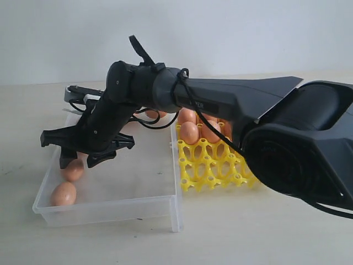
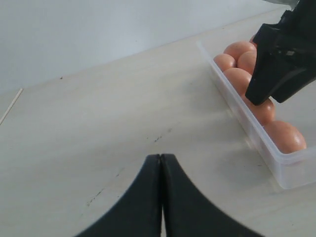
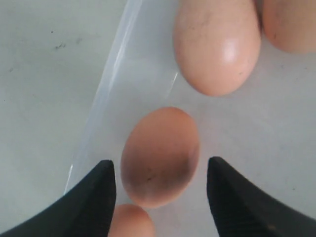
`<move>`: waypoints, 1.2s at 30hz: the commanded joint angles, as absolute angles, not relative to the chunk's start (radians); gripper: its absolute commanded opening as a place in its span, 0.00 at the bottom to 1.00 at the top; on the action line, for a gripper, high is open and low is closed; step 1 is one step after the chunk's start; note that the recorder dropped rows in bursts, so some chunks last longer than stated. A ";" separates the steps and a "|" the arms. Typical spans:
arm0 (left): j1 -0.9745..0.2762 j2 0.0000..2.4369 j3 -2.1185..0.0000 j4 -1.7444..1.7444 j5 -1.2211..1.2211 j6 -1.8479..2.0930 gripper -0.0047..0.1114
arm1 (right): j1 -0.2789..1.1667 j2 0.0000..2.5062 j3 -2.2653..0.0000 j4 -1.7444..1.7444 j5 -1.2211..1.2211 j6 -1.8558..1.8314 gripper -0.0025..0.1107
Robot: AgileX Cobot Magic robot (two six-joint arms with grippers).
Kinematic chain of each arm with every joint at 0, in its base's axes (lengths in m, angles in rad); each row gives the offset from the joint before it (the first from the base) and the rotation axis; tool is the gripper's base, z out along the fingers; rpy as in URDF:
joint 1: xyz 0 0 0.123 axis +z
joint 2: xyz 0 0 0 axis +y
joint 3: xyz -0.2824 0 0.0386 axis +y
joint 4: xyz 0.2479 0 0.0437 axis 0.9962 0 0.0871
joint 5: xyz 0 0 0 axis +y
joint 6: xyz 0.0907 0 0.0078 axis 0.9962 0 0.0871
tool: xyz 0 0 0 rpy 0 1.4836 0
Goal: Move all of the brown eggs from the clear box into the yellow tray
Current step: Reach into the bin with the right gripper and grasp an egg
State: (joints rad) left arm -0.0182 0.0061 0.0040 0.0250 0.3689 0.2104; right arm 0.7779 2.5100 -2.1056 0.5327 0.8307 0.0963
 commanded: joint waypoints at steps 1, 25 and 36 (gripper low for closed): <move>-0.020 0.000 0.000 0.025 0.361 0.205 0.04 | 0.773 2.512 -2.113 0.523 0.795 0.097 0.50; -0.020 0.000 0.000 0.025 0.361 0.205 0.04 | 0.779 2.537 -2.113 0.582 0.770 0.018 0.50; -0.020 0.000 0.000 0.025 0.361 0.205 0.04 | 0.779 2.547 -2.113 0.620 0.770 -0.044 0.39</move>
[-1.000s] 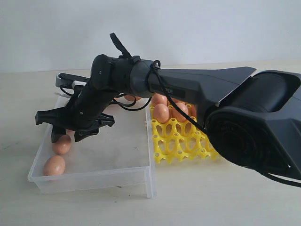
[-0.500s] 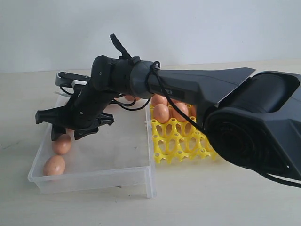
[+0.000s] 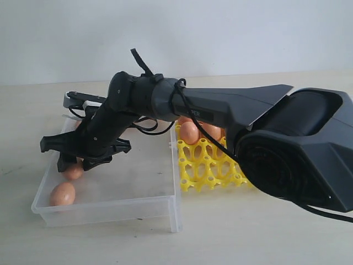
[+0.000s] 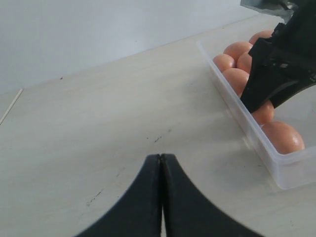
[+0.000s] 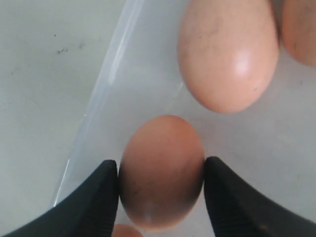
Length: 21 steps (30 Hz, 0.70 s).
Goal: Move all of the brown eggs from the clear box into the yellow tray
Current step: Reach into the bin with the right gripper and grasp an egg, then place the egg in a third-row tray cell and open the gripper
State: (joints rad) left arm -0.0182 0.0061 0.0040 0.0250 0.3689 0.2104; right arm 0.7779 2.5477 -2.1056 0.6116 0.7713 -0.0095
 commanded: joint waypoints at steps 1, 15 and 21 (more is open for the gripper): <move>-0.020 0.000 0.000 0.025 0.361 0.205 0.04 | 0.779 2.547 -2.113 0.620 0.770 -0.048 0.39; -0.020 0.000 0.000 0.025 0.361 0.205 0.04 | 0.766 2.452 -2.058 0.412 0.718 -0.051 0.02; -0.020 0.000 0.000 0.025 0.361 0.205 0.04 | 0.766 2.185 -1.676 0.241 0.333 -0.060 0.02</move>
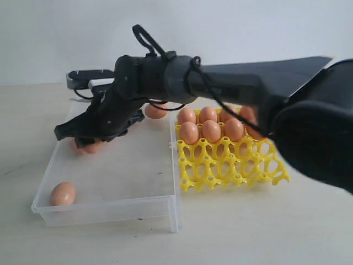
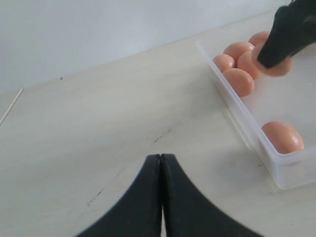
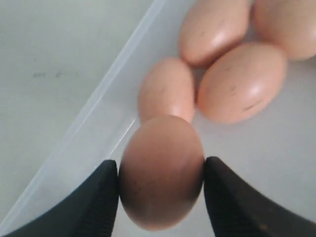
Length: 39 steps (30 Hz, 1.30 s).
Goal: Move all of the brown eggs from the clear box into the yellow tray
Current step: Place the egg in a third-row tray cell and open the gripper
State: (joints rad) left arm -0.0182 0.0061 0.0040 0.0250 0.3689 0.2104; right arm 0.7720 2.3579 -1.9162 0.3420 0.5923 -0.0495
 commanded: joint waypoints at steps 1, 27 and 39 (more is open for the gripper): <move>-0.020 0.000 0.000 0.025 0.361 0.205 0.04 | 0.764 2.133 -1.581 0.217 0.232 -0.060 0.02; -0.020 0.000 0.000 0.025 0.361 0.205 0.04 | 0.556 1.925 -0.761 0.009 -0.601 0.019 0.02; -0.020 0.000 0.000 0.025 0.361 0.205 0.04 | 0.556 1.967 -0.761 -0.066 -0.572 0.028 0.18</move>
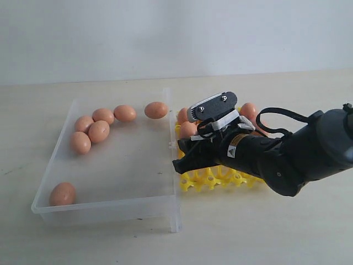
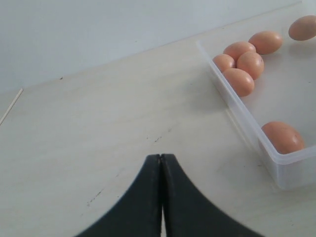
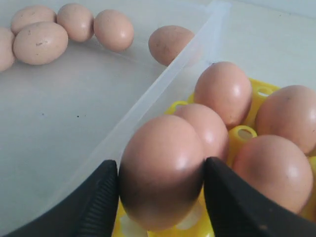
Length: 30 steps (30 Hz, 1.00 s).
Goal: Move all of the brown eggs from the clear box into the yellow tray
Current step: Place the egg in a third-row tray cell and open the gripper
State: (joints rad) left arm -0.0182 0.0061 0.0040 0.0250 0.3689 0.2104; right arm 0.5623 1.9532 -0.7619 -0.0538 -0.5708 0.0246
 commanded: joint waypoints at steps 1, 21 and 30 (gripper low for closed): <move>-0.020 0.000 0.000 0.025 0.361 0.205 0.04 | 0.556 1.969 -0.761 -0.066 -0.572 0.028 0.20; -0.020 0.000 0.000 0.025 0.361 0.205 0.04 | 0.556 1.799 -0.766 -0.053 -0.319 0.026 0.53; -0.020 0.000 0.000 0.025 0.361 0.205 0.04 | 0.675 1.697 -1.078 0.099 0.322 0.129 0.51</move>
State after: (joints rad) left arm -0.0182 0.0061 0.0040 0.0250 0.3689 0.2104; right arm 0.6337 1.6874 -0.9851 -0.0121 0.2076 0.1171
